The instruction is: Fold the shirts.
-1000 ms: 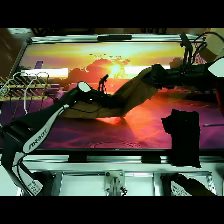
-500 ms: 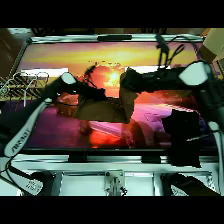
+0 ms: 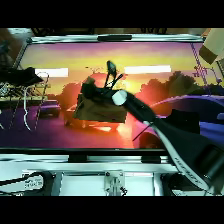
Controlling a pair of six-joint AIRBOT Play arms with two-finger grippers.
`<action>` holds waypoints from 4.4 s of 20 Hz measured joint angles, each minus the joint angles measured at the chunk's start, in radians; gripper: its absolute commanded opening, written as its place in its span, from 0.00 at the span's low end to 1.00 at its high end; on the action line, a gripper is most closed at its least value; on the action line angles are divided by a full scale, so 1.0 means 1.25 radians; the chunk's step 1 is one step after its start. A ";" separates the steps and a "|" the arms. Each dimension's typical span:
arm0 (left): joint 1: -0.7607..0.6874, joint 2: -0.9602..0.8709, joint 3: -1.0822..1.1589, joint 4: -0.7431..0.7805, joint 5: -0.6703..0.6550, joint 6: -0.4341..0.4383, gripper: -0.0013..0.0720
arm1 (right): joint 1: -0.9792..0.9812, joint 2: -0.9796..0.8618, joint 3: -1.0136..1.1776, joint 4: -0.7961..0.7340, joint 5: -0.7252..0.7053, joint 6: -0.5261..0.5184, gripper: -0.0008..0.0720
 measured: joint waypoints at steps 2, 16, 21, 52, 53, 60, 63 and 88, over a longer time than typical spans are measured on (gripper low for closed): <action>0.031 0.014 -0.009 0.005 -0.017 0.006 0.06 | 0.014 -0.036 0.000 0.046 -0.049 -0.001 0.78; 0.003 0.028 -0.045 -0.013 -0.039 0.040 0.06 | -0.377 -0.012 -0.027 -0.362 0.593 0.063 0.90; -0.022 0.028 -0.045 -0.020 -0.036 0.042 0.06 | -0.374 -0.102 -0.032 -0.267 0.592 -0.020 0.90; -0.071 0.028 -0.047 -0.022 -0.099 0.070 0.06 | -0.987 0.427 0.026 -0.697 1.104 0.103 0.12; -0.072 0.028 -0.047 -0.022 -0.099 0.074 0.06 | -0.992 0.438 0.024 -0.722 1.111 0.113 0.12; -0.091 0.028 -0.047 -0.022 -0.109 0.097 0.06 | -1.004 0.523 -0.148 -0.787 1.122 0.211 0.12; -0.101 0.028 -0.047 -0.022 -0.112 0.103 0.06 | -1.005 0.579 -0.282 -0.791 1.119 0.263 0.12; -0.357 0.034 -0.071 0.439 -0.121 -0.238 1.00 | -0.453 0.304 -0.071 -0.760 0.819 0.263 0.72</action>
